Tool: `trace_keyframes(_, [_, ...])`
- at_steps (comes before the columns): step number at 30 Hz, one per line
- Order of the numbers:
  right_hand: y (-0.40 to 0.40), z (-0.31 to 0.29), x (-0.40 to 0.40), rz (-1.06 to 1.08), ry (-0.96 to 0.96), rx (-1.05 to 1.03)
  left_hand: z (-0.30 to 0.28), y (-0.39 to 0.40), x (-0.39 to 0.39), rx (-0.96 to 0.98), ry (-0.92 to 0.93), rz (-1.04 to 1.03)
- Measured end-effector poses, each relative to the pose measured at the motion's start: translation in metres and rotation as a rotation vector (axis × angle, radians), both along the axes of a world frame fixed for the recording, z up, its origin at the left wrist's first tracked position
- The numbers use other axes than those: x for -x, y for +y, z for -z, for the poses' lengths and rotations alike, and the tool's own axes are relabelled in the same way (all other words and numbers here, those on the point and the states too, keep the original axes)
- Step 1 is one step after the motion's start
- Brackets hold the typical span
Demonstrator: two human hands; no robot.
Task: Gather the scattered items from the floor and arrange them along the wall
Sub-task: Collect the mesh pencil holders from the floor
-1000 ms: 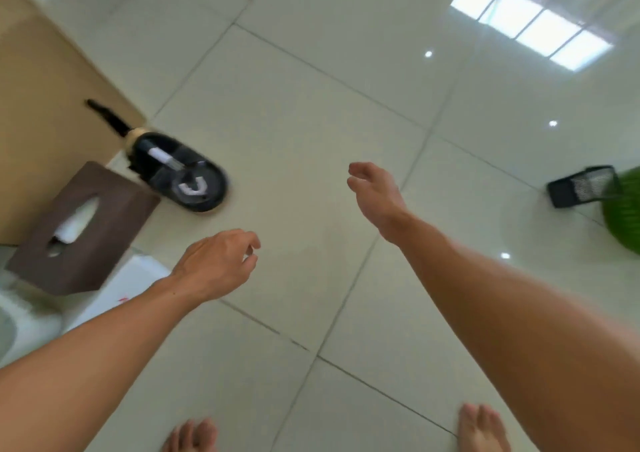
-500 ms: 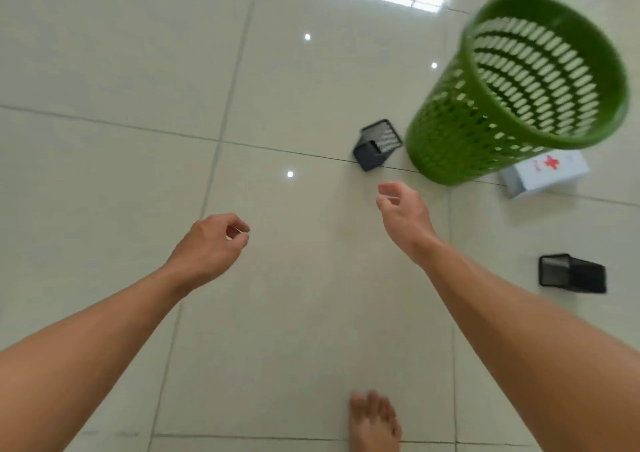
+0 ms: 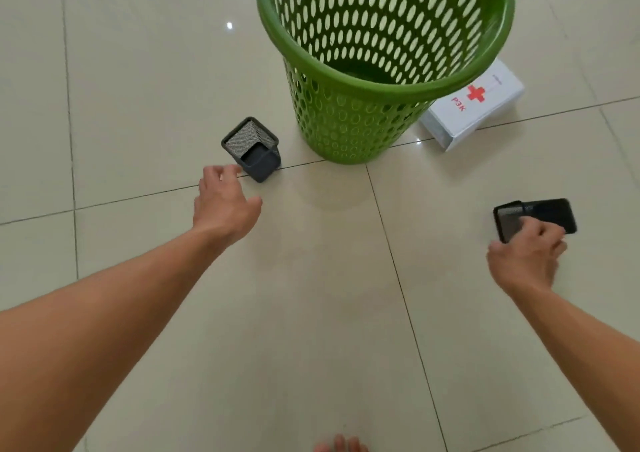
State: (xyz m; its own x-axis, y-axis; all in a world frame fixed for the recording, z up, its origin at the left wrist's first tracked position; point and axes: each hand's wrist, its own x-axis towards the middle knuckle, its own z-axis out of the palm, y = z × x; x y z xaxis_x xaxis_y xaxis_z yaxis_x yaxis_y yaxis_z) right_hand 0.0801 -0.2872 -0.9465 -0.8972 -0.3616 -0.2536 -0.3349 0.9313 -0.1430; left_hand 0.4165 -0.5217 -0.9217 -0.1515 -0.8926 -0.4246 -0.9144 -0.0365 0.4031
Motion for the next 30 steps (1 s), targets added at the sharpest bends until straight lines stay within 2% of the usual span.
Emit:
trace_keyframes(2, [0.001, 0.013, 0.011, 0.021, 0.032, -0.038, 0.007, -0.007, 0.018, 0.111, -0.059, 0.038])
trace_keyframes(5, [-0.006, 0.031, 0.02, 0.027, 0.031, -0.066, 0.018, -0.015, 0.036, 0.086, -0.114, 0.087])
trace_keyframes(9, [-0.021, 0.047, 0.02, 0.013, 0.095, -0.049, 0.033, -0.022, 0.04, 0.138, -0.317, 0.216])
trace_keyframes(13, [-0.03, 0.047, 0.026, 0.192, 0.218, -0.048, 0.039, -0.03, 0.037, 0.256, -0.424, 0.275])
trace_keyframes(16, [-0.028, 0.048, 0.037, 0.297, 0.151, -0.118, 0.038, -0.035, 0.038, 0.286, -0.403, 0.269])
trace_keyframes(19, [-0.021, 0.052, 0.049, 0.235, 0.134, -0.114, 0.037, -0.035, 0.036, 0.285, -0.372, 0.242])
trace_keyframes(24, [-0.009, 0.041, 0.052, 0.158, 0.084, 0.005, 0.031, -0.012, 0.031, 0.34, -0.257, 0.158])
trace_keyframes(27, [-0.007, 0.027, 0.026, 0.156, 0.078, 0.124, 0.023, 0.014, 0.023, 0.315, -0.144, 0.075])
trace_keyframes(30, [-0.011, 0.009, -0.012, 0.201, -0.022, 0.294, 0.009, 0.043, 0.011, 0.296, -0.062, 0.024])
